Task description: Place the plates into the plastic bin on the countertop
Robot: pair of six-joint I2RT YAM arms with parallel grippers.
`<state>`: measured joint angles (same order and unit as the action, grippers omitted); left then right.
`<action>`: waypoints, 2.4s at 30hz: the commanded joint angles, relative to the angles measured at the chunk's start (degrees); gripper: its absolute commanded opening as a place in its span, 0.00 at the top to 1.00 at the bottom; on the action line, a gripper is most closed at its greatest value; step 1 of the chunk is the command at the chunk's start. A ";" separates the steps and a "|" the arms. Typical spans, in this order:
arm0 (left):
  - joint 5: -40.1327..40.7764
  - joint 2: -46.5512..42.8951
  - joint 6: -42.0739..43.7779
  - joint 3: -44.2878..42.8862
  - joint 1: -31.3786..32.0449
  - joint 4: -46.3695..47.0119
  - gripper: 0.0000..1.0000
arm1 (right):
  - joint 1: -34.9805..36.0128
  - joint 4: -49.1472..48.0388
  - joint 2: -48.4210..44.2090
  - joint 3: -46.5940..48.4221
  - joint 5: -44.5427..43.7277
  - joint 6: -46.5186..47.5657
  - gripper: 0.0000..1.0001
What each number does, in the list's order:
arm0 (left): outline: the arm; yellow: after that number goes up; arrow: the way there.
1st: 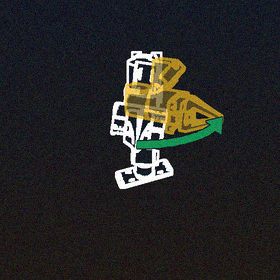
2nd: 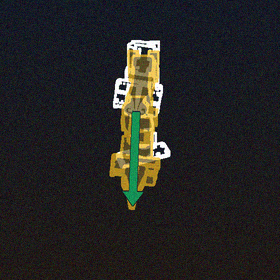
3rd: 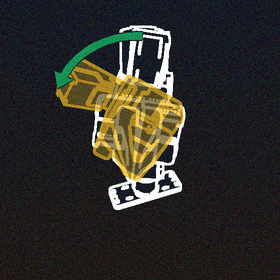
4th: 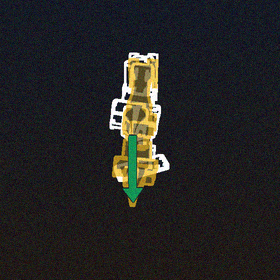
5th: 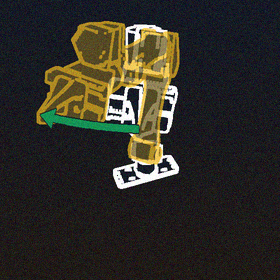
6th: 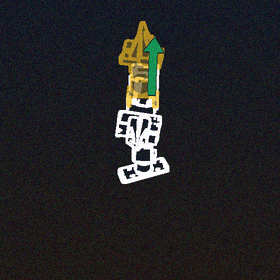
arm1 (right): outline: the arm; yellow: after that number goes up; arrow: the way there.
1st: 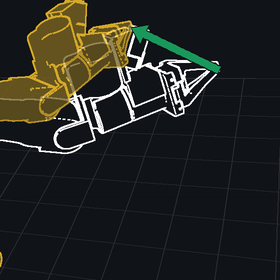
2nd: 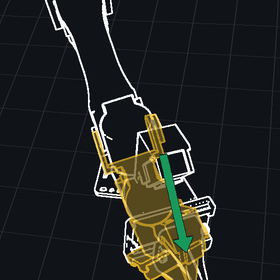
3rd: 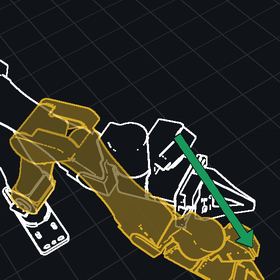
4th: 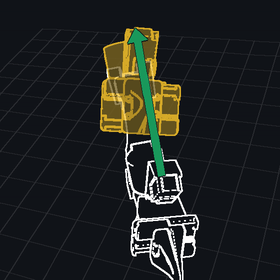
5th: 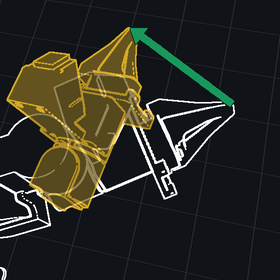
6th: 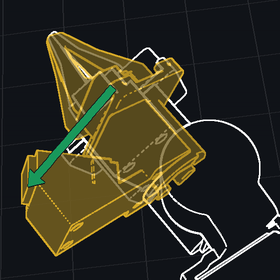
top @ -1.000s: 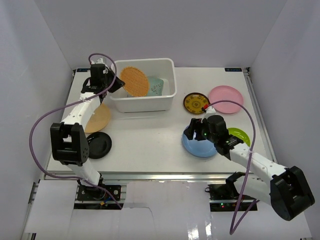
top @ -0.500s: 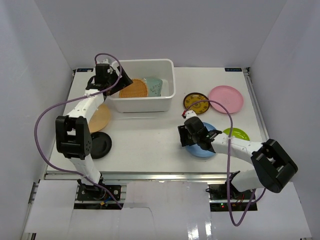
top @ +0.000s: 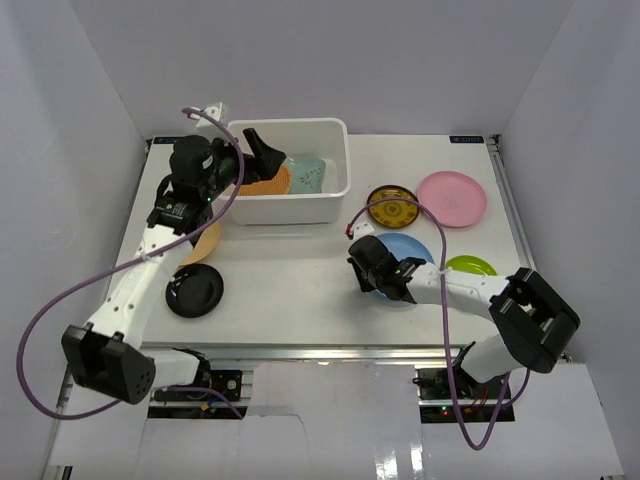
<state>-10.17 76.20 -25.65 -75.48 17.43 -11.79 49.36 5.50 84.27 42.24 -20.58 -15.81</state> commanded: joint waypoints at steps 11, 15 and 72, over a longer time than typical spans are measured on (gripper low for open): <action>-0.11 -26.54 4.73 24.92 -0.20 -3.67 0.02 | 6.18 0.41 -12.74 23.48 -7.38 11.66 0.92; -0.37 -30.40 4.29 29.68 -0.20 -4.73 0.02 | 6.10 -1.28 0.06 39.20 -3.78 21.24 0.92; 9.30 -37.80 6.31 35.14 8.15 -8.51 0.02 | -38.73 -1.90 24.79 37.99 -1.65 5.09 0.40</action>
<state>-1.80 38.94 -20.12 -38.96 25.34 -19.75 10.28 2.50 106.80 73.43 -20.88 -11.03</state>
